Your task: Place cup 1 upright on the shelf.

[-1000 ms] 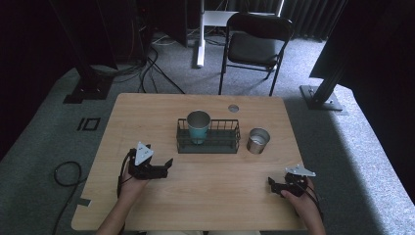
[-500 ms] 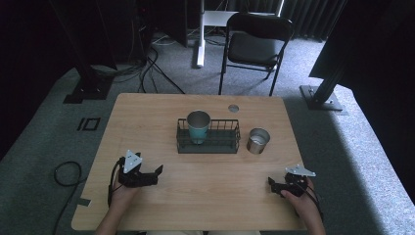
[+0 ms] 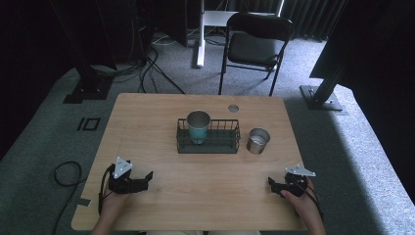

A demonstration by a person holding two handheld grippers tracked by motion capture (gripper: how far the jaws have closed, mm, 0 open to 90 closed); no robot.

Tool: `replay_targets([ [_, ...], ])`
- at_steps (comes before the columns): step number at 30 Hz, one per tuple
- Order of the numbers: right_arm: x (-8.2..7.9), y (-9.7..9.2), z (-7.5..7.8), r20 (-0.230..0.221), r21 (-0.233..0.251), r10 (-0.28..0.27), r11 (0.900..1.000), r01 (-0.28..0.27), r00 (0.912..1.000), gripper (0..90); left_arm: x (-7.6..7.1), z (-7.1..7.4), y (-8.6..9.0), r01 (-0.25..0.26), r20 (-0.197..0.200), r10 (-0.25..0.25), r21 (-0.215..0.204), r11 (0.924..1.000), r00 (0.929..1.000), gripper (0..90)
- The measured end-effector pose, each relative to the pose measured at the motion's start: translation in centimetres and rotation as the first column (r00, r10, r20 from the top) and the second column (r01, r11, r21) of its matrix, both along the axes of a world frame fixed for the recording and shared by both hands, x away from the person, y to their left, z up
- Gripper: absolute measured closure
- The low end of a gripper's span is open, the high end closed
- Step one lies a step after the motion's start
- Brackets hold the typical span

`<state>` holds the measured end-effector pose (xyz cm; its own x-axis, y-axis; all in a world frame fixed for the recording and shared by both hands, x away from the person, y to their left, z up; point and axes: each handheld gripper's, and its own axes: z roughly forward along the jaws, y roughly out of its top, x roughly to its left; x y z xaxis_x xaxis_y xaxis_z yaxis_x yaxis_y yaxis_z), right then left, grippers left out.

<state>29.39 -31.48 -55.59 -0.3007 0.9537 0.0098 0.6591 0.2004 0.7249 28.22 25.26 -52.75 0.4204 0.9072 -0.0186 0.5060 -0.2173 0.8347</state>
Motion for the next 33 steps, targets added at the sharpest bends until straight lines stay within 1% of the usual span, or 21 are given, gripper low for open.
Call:
replay_targets([
  [6,0.0,0.0,0.0,0.0,0.0,0.0,1.0,0.0,1.0,11.8,-0.6,-0.6,1.2,-0.025,-0.027,0.026,0.024,0.9994,0.9993,1.8],
  [8,0.0,0.0,0.0,0.0,0.0,0.0,1.0,0.0,1.0,11.8,-0.7,-0.7,1.5,-0.04,-0.034,0.041,0.025,0.9989,0.9986,1.8],
  [10,0.0,0.0,0.0,0.0,0.0,0.0,1.0,0.0,1.0,11.8,-0.9,-0.8,1.9,-0.06,-0.052,0.061,0.023,0.9979,0.9968,1.8],
  [11,0.0,0.0,0.0,0.0,0.0,0.0,1.0,0.0,1.0,11.8,-0.9,-0.9,2.0,-0.068,-0.059,0.07,0.033,0.9971,0.9958,1.8],
  [13,0.0,0.0,0.0,0.0,0.0,0.0,1.0,0.0,1.0,11.8,-1.0,-1.0,2.3,-0.084,-0.064,0.087,0.047,0.9953,0.9942,1.8],
  [16,0.0,0.0,0.0,0.0,0.0,0.0,1.0,0.0,1.0,11.8,-1.1,-1.3,2.7,-0.11,-0.082,0.114,0.048,0.9928,0.9902,1.8],
  [17,0.0,0.0,0.0,0.0,0.0,0.0,1.0,0.0,1.0,11.8,-1.2,-1.4,2.8,-0.118,-0.087,0.122,0.054,0.9916,0.9887,1.8],
  [18,0.0,0.0,0.0,0.0,0.0,0.0,1.0,0.0,1.0,11.8,-1.2,-1.4,2.9,-0.124,-0.087,0.128,0.055,0.9908,0.9879,1.8],
  [20,0.0,0.0,0.0,0.0,0.0,0.0,1.0,0.0,1.0,11.7,-1.3,-1.6,3.3,-0.136,-0.103,0.141,0.051,0.9894,0.9847,1.8],
  [21,0.0,0.0,0.0,0.0,0.0,0.0,1.0,0.0,1.0,11.8,-1.4,-1.7,3.6,-0.151,-0.117,0.156,0.049,0.9873,0.9808,1.8],
  [22,0.0,0.0,0.0,0.0,0.0,0.0,1.0,0.0,1.0,11.8,-1.4,-1.7,3.6,-0.151,-0.117,0.156,0.049,0.9873,0.9808,1.8],
  [23,0.0,0.0,0.0,0.0,0.0,0.0,1.0,0.0,1.0,11.8,-1.4,-1.8,3.8,-0.163,-0.124,0.168,0.053,0.9852,0.9779,1.8],
  [24,0.0,0.0,0.0,0.0,0.0,0.0,1.0,0.0,1.0,11.8,-1.4,-1.8,4.0,-0.173,-0.13,0.18,0.062,0.9829,0.975,1.8],
  [27,0.0,0.0,0.0,0.0,0.0,0.0,1.0,0.0,1.0,11.8,-1.4,-2.1,4.2,-0.201,-0.143,0.21,0.073,0.9768,0.9672,1.8],
  [28,0.0,0.0,0.0,0.0,0.0,0.0,1.0,0.0,1.0,11.8,-1.3,-2.2,4.2,-0.211,-0.15,0.221,0.081,0.9742,0.9637,1.8],
  [30,0.0,0.0,0.0,0.0,0.0,0.0,1.0,0.0,1.0,11.8,-1.3,-2.3,4.2,-0.215,-0.157,0.227,0.091,0.9724,0.9613,1.8],
  [32,0.0,0.0,0.0,0.0,0.0,0.0,1.0,0.0,1.0,11.8,-1.2,-2.5,4.1,-0.226,-0.155,0.242,0.114,0.9674,0.9579,1.8],
  [33,0.0,0.0,0.0,0.0,0.0,0.0,1.0,0.0,1.0,11.8,-1.2,-2.5,4.1,-0.232,-0.159,0.248,0.116,0.9659,0.9555,1.8],
])
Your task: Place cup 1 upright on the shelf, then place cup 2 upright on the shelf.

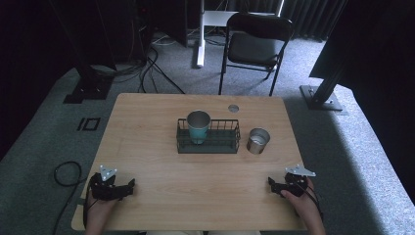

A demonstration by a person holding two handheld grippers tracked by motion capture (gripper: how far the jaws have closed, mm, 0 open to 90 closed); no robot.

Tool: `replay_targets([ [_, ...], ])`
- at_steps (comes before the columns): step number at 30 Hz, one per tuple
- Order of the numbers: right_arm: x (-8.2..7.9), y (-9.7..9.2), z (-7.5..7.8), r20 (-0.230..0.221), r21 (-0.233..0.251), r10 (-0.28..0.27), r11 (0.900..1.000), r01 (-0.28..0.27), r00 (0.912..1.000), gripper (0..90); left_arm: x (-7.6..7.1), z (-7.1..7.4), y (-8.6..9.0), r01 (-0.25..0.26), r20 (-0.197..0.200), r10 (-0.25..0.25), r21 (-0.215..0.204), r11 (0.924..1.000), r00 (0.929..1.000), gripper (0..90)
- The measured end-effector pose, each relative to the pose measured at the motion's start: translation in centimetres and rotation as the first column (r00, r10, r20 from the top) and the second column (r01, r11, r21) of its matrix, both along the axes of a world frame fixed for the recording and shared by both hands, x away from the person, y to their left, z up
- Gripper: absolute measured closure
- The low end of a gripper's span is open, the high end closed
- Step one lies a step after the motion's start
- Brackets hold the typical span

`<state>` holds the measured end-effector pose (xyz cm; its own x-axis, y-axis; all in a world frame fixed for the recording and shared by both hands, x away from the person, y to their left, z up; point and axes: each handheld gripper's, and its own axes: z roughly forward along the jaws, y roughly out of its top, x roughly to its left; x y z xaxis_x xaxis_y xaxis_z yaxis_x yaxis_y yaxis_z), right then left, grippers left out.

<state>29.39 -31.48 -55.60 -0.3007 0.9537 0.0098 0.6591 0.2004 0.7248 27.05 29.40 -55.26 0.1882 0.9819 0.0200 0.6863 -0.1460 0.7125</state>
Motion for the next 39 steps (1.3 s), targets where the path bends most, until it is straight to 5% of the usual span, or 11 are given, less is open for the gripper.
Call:
replay_targets([
  [15,0.0,0.0,0.0,0.0,0.0,0.0,1.0,0.0,1.0,11.8,0.39,-0.14,0.5,-0.141,-0.033,0.14,-0.012,0.99,0.9896,1.8],
  [39,0.0,0.0,0.02,-0.001,0.0,0.002,1.0,-0.002,1.0,12.0,0.54,-0.13,0.78,-0.105,-0.033,0.105,-0.009,0.9944,0.9939,1.8],
])
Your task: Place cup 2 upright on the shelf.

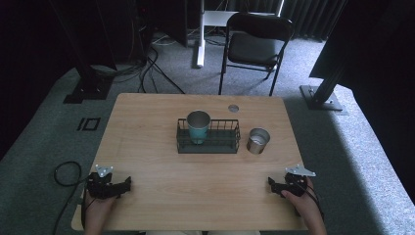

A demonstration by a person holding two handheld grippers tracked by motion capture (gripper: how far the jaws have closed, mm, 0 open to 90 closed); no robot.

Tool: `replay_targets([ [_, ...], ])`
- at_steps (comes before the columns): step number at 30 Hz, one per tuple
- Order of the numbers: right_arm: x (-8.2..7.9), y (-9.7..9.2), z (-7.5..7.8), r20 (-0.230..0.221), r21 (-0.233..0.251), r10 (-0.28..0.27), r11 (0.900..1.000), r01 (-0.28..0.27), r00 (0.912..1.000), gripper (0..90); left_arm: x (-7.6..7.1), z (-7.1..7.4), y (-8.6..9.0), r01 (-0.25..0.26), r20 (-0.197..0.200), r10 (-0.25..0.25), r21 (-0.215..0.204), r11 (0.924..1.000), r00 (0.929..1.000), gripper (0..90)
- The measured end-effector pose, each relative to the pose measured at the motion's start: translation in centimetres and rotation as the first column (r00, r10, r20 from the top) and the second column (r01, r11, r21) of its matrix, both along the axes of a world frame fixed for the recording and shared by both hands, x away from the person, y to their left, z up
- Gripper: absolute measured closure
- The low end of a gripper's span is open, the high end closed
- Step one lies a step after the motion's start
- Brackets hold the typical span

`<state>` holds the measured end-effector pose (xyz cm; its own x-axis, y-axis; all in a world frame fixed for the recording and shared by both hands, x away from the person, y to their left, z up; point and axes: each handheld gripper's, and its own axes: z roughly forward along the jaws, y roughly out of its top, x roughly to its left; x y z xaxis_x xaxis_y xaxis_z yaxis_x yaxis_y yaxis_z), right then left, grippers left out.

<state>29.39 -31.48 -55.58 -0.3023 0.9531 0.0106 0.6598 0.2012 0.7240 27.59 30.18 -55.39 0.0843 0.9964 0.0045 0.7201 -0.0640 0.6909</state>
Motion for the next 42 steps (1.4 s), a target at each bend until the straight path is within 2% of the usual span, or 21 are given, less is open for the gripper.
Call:
replay_targets([
  [13,0.1,0.2,0.1,0.007,0.017,-0.022,0.9996,0.022,0.9997,12.0,0.0,0.0,0.0,0.003,0.001,-0.003,0.0,1.0,1.0,1.8],
  [24,0.6,0.7,1.4,0.057,0.037,-0.015,0.9992,0.013,0.9983,12.1,0.0,0.0,0.0,0.003,0.002,-0.003,0.0,1.0,1.0,1.8],
  [33,1.1,1.0,2.1,0.087,0.082,-0.006,0.9966,-0.001,0.9962,12.1,0.0,0.0,0.0,0.003,0.001,-0.003,0.0,1.0,1.0,1.8],
  [42,2.2,2.0,3.2,0.12,0.079,0.017,0.9965,-0.027,0.9926,12.1,0.0,0.0,0.0,0.003,0.001,-0.003,0.0,1.0,1.0,1.8],
])
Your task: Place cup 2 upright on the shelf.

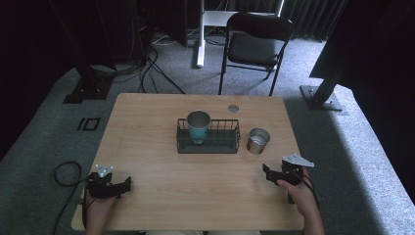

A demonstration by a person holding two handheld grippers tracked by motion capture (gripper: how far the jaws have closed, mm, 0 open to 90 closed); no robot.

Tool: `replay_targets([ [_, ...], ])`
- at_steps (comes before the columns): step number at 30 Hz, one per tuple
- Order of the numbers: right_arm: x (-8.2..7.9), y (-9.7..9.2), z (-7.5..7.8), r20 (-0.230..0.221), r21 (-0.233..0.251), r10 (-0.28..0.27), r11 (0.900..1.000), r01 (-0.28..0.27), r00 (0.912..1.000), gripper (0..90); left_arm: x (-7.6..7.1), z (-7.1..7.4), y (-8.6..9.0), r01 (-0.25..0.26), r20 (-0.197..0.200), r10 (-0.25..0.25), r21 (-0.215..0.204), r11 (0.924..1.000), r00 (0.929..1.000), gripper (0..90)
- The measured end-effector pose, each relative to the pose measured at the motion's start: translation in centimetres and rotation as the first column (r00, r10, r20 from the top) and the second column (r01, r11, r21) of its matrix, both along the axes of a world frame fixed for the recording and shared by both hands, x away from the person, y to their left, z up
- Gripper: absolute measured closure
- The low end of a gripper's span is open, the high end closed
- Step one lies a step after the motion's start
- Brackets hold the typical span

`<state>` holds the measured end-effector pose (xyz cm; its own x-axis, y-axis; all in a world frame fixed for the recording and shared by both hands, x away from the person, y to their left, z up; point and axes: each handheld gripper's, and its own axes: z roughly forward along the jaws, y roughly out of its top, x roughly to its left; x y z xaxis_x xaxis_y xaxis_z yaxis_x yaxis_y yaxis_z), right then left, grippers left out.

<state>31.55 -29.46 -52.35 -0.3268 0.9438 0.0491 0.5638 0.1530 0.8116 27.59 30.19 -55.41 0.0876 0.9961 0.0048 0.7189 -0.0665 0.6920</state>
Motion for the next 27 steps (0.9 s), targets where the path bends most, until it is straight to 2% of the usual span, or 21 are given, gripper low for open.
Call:
replay_targets([
  [5,0.7,0.4,0.2,0.02,0.005,0.009,0.9999,-0.009,0.9998,12.7,0.0,0.0,0.0,0.0,0.0,0.0,0.0,1.0,1.0,1.8],
  [11,1.4,0.6,0.2,0.02,0.02,0.013,0.9997,-0.013,0.9997,13.0,0.0,0.0,0.0,0.0,0.0,0.0,0.0,1.0,1.0,1.9],
  [27,3.0,1.3,0.6,0.052,0.013,0.017,0.9998,-0.018,0.9985,12.9,0.0,0.0,0.0,-0.001,0.001,0.001,-0.001,1.0,1.0,1.8],
])
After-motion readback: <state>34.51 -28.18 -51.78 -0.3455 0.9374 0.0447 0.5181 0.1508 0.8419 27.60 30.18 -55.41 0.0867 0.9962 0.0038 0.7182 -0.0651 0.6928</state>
